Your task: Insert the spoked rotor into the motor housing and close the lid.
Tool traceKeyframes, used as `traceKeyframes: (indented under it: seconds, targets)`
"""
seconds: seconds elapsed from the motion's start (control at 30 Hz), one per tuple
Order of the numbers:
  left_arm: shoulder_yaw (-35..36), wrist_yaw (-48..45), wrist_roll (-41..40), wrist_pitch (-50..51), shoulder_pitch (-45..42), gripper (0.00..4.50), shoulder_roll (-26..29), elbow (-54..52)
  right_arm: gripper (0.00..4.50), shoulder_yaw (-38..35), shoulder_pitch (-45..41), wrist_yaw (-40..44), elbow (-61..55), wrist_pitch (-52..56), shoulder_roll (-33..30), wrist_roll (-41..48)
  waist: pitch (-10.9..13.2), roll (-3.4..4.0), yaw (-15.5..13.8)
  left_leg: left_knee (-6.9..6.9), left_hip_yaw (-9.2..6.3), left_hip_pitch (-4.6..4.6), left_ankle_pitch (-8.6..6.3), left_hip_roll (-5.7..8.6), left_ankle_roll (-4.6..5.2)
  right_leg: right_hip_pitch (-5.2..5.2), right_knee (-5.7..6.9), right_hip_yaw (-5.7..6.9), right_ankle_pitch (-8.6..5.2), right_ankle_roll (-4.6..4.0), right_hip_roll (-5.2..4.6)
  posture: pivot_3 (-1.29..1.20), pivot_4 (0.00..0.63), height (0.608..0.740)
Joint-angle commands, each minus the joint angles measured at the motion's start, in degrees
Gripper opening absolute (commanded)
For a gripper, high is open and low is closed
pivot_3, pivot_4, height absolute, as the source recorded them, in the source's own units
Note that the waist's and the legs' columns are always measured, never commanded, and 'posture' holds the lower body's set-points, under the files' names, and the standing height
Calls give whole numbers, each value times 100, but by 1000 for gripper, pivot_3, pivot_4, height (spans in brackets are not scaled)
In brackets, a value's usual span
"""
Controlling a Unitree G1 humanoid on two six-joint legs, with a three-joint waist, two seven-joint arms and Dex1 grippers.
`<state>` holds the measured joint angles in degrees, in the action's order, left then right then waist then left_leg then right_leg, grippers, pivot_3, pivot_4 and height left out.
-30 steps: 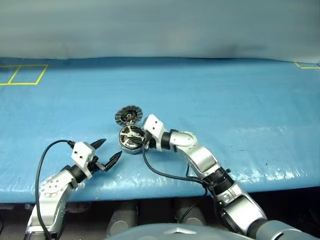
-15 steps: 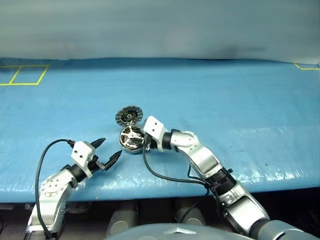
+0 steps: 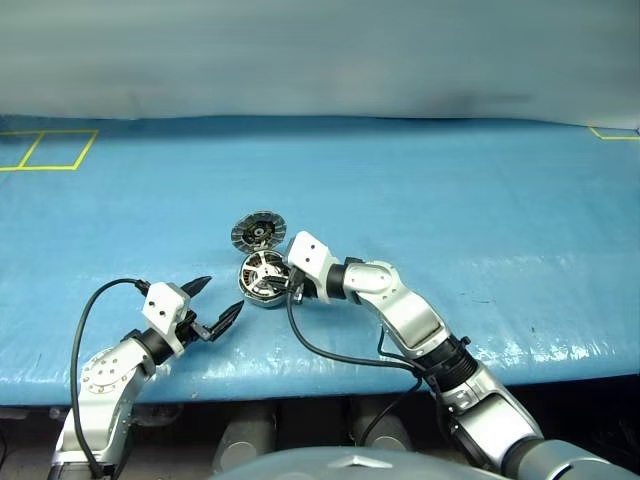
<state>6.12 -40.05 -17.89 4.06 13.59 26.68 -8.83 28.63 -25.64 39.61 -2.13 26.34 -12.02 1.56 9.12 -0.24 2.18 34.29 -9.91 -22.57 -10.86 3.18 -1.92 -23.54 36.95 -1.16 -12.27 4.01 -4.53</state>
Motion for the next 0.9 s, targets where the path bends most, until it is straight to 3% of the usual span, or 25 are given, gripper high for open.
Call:
traceKeyframes:
  seconds: [0.03,0.9]
  targets:
    - [5,11,30,-109,0,4500,-19,-67,1562,71,58,-53,-2,167,-142,-220,0,0,-3,0,0,0,0,0,0,0,0,0,0,0,0,0,150,740]
    - [-16,67,70,-140,50,4500,-74,-35,1562,135,164,182,-801,667,-381,-210,2,-1,-9,-3,1,-8,0,-2,0,-9,-3,1,-1,-1,-1,0,150,740]
